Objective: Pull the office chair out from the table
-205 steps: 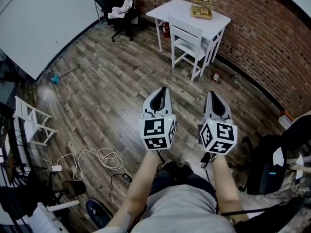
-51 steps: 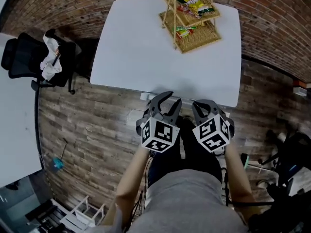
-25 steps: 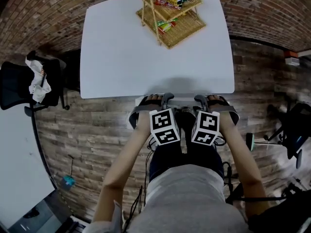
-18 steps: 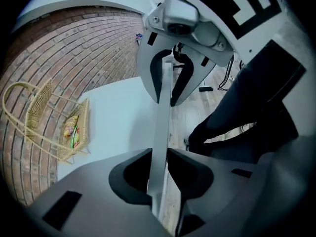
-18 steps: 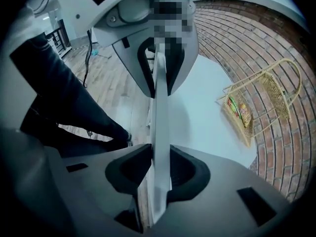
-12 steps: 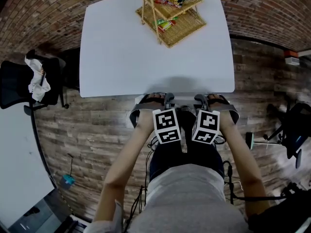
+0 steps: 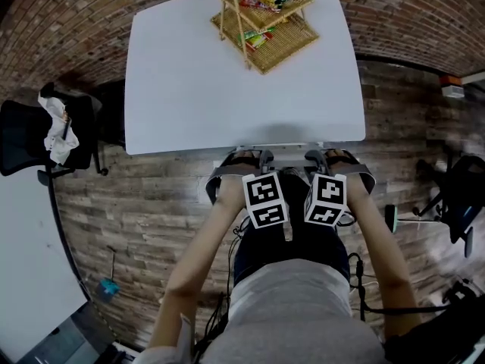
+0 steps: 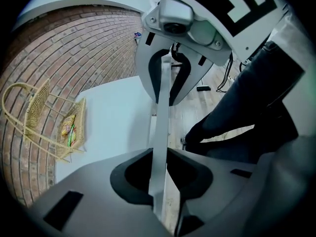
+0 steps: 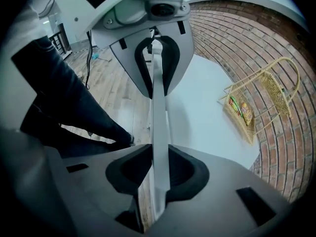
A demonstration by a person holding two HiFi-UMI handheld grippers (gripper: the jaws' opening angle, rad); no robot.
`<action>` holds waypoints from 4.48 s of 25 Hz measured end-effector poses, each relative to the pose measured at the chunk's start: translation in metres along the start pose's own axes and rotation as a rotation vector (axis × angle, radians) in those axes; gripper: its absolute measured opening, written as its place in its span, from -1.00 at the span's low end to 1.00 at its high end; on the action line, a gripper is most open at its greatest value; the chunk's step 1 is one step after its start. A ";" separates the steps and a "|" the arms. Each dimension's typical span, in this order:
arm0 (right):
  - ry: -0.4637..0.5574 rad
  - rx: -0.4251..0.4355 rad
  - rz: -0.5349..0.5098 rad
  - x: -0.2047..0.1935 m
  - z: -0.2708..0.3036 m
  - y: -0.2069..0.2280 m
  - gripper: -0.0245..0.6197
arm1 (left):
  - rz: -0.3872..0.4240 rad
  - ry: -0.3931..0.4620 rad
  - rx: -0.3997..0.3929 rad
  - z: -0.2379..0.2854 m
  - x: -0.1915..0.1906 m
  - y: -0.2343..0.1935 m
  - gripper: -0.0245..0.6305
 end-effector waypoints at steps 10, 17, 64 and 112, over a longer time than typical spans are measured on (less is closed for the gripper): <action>-0.019 -0.004 0.002 0.009 -0.010 -0.047 -0.63 | 0.012 0.007 -0.029 -0.011 -0.011 0.047 -0.66; -0.012 -0.004 0.011 0.018 -0.021 -0.097 -0.63 | 0.016 -0.009 -0.047 -0.020 -0.019 0.097 -0.67; 0.035 0.004 0.081 0.056 -0.090 -0.404 -0.62 | -0.078 0.055 -0.105 -0.086 -0.077 0.396 -0.63; 0.801 -0.790 1.070 0.103 -0.237 -0.294 -0.88 | -0.903 0.921 0.445 -0.245 -0.067 0.282 -0.88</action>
Point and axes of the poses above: the fingertips, and each gripper's own axes: z forward along the fingers, y to its right, x out of its top, the point moved 8 cm from there along -z, backward along the fingers, and after that the axes turned 8 degrees about -z, right-handed, at the moved point
